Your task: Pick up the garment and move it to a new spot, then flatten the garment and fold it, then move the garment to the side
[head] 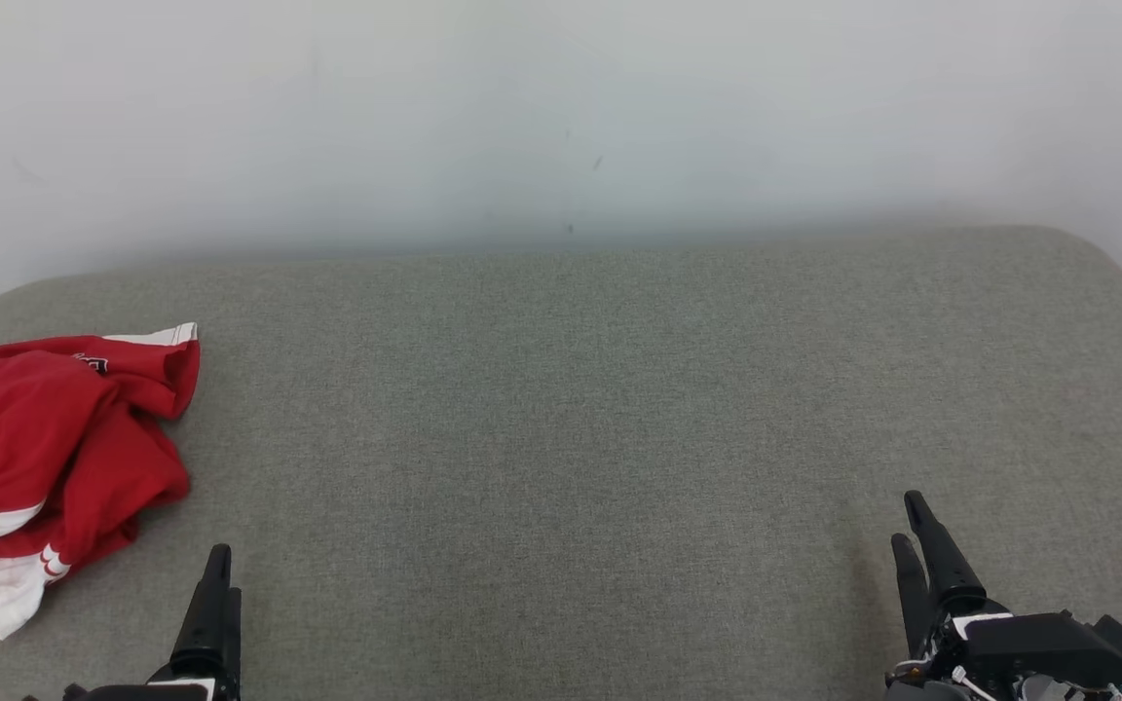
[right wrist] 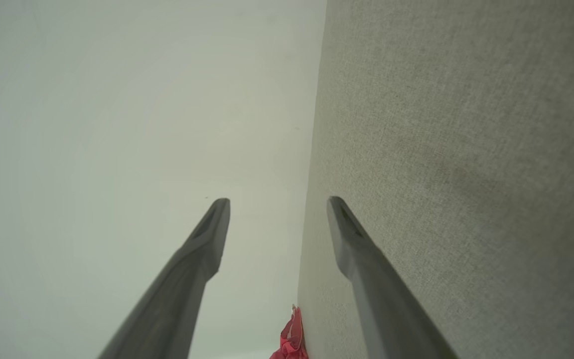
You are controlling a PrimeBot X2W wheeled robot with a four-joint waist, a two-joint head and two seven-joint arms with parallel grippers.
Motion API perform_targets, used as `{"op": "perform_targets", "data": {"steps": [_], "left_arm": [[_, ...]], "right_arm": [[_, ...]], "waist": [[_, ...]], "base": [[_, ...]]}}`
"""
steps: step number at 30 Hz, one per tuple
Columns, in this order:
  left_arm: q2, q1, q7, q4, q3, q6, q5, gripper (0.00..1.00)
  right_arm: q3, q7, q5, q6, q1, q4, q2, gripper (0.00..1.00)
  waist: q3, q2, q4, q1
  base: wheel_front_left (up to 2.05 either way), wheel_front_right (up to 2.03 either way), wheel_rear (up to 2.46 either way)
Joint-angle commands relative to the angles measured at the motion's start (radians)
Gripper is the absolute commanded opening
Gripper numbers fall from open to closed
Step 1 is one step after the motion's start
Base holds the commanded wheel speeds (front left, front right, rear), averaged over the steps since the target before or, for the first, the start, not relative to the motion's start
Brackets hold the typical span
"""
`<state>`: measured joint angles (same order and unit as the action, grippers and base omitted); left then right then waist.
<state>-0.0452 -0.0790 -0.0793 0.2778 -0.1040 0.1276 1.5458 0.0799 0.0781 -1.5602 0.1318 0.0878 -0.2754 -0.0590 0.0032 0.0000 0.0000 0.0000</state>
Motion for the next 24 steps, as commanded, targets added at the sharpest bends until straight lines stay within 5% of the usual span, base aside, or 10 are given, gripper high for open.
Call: {"op": "perform_targets", "data": {"steps": [1, 24], "left_arm": [[-0.008, -0.008, 0.011, -0.020, -0.002, 0.001, -0.043, 1.00], [-0.008, 0.030, 0.110, -0.040, 0.019, 0.002, -0.522, 1.00]], "right_arm": [[-0.014, -0.012, 0.033, 0.000, 0.018, 0.012, -0.018, 1.00], [-0.050, -0.110, 0.470, -0.001, -0.002, 0.017, -0.032, 1.00]], "waist": [[0.000, 0.0000, 0.000, 0.0000], [0.002, 0.0000, -0.008, 0.0000]], "base": [[0.00, 0.00, 0.00], [0.00, 0.00, 0.00]]}}
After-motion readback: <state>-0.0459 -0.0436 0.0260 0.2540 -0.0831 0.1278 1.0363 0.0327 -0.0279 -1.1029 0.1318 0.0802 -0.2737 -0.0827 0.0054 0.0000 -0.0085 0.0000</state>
